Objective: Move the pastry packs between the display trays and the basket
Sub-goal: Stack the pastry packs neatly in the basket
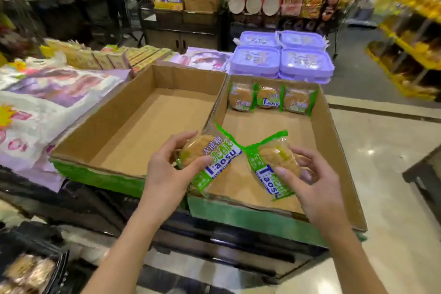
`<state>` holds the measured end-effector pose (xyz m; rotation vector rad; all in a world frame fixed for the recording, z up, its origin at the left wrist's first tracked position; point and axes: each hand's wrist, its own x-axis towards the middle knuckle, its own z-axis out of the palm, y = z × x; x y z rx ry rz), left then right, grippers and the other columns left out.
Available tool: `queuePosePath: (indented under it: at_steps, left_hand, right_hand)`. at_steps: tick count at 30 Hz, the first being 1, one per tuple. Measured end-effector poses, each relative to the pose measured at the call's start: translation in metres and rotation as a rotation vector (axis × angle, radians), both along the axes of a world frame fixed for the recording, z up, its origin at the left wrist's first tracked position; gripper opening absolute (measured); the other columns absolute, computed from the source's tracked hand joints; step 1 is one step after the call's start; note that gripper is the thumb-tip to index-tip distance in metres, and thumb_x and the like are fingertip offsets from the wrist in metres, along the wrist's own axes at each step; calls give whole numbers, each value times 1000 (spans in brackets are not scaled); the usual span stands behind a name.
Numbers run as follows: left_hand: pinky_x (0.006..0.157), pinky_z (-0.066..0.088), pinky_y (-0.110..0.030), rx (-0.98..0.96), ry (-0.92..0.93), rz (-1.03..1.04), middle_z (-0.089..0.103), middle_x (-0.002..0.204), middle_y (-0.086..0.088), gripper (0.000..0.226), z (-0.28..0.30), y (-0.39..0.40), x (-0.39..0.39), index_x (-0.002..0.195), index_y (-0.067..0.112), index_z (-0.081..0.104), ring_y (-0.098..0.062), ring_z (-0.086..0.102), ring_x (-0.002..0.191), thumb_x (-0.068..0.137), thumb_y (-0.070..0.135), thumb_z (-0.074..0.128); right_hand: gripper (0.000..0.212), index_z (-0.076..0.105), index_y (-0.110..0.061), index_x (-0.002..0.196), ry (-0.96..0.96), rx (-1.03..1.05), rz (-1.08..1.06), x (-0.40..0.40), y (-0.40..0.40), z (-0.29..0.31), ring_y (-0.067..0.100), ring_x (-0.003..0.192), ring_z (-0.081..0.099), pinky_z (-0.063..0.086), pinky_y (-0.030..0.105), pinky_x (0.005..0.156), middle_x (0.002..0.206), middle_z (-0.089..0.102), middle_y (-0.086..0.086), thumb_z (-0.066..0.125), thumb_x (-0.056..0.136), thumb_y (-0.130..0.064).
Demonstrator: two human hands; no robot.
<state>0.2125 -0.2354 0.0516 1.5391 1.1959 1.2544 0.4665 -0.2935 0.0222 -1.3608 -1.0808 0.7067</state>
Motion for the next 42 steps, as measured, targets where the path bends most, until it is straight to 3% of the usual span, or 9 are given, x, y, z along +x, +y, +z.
queuePosePath:
  at_steps: [3, 6, 12, 15, 25, 28, 35, 39, 42]
  left_hand:
    - [81, 48, -9, -8, -10, -114, 72, 103, 20, 47, -7, 55, 21, 113, 31, 69, 0, 68, 96, 70, 22, 87]
    - [82, 49, -10, -15, 5, -204, 72, 105, 15, 49, -20, 110, 35, 116, 26, 69, -1, 68, 97, 73, 14, 88]
    - [82, 49, -12, 17, 76, -384, 71, 103, 22, 51, -42, 211, 58, 114, 35, 67, 2, 66, 97, 72, 19, 89]
    - [87, 51, -20, 128, 211, -416, 69, 109, 17, 55, -50, 247, 67, 115, 42, 64, 1, 63, 101, 72, 21, 90]
    - [90, 50, -22, 205, 399, -397, 65, 116, 15, 59, -73, 286, 103, 127, 28, 66, 0, 62, 106, 73, 24, 90]
    - [90, 52, -33, 220, 455, -402, 65, 116, 13, 57, -77, 289, 115, 127, 27, 66, -6, 63, 105, 75, 28, 89]
    - [89, 56, -44, 270, 565, -447, 64, 118, 13, 53, -85, 300, 155, 127, 32, 61, -12, 64, 108, 79, 35, 83]
    - [87, 53, -44, 413, 680, -500, 64, 117, 7, 53, -83, 325, 190, 127, 29, 58, -20, 62, 107, 79, 40, 78]
    - [88, 44, -45, 699, 914, -445, 67, 111, 2, 55, -82, 352, 222, 122, 22, 62, -29, 57, 106, 74, 41, 82]
  right_hand:
    - [48, 69, -36, 115, -73, -63, -116, 22, 35, -3, 15, 91, 72, 61, 46, 82, 102, 73, -2, 86, 70, -27]
    - [48, 68, -43, 113, -142, -154, -173, 39, 68, -4, 11, 93, 72, 61, 38, 78, 103, 73, -8, 86, 68, -38]
    - [42, 62, -40, 115, -709, -379, -290, 68, 127, -4, 11, 87, 64, 54, 40, 79, 102, 70, -14, 82, 78, -39]
    - [43, 60, -40, 119, -863, -488, -253, 85, 161, -1, 15, 93, 63, 53, 41, 80, 101, 67, -14, 79, 80, -42]
    - [51, 55, -26, 131, -1375, -669, -26, 173, 303, -27, 33, 110, 54, 45, 41, 85, 125, 59, 5, 73, 86, -41]
    - [52, 53, -23, 136, -1462, -640, -19, 192, 335, -41, 36, 114, 50, 42, 43, 90, 133, 57, 8, 70, 88, -34]
    - [41, 60, -13, 112, -1614, -560, -150, 214, 353, -61, 38, 93, 53, 44, 43, 78, 103, 57, 16, 72, 73, -16]
    - [43, 57, -14, 110, -1625, -564, -188, 214, 342, -64, 37, 91, 53, 44, 44, 79, 104, 57, 14, 71, 70, -16]
    - [52, 57, -15, 117, -1608, -586, -192, 217, 333, -62, 38, 98, 55, 44, 46, 88, 109, 58, 15, 73, 68, -17]
